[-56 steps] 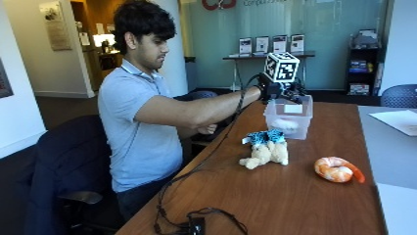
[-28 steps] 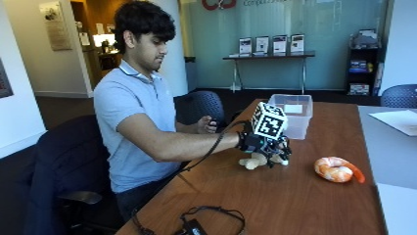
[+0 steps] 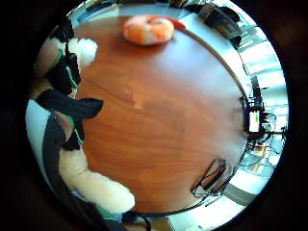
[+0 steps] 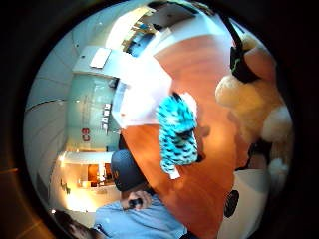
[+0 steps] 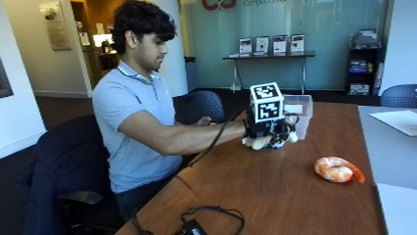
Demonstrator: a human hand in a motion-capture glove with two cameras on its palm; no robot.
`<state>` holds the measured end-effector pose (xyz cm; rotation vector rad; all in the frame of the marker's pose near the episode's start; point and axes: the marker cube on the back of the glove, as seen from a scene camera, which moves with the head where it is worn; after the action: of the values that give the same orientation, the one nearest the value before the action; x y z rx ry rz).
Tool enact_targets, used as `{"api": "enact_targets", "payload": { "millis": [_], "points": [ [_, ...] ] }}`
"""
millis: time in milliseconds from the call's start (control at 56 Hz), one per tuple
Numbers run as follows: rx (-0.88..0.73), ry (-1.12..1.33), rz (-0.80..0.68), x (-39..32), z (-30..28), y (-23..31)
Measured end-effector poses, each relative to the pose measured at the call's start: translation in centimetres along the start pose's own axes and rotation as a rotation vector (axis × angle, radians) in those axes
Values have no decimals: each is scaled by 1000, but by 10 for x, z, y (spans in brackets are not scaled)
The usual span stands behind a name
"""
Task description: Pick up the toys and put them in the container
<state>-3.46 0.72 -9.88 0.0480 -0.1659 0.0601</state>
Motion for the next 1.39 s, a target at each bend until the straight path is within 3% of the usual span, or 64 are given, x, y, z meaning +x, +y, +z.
{"api": "enact_targets", "payload": {
  "millis": [179,357,625,768,857,982,1143,1393],
  "points": [
    [81,-52,-94,-64,-61,-44],
    [47,-14,-229,-148,-81,-79],
    [-46,125,-404,-241,-46,-113],
    [-153,298,-435,-249,-19,-118],
    [-125,289,-446,-242,-15,-112],
    [-162,218,-390,-216,-17,-91],
    [-398,196,-172,-146,17,-45],
    [-437,164,40,-90,102,-11]
  ]
}}
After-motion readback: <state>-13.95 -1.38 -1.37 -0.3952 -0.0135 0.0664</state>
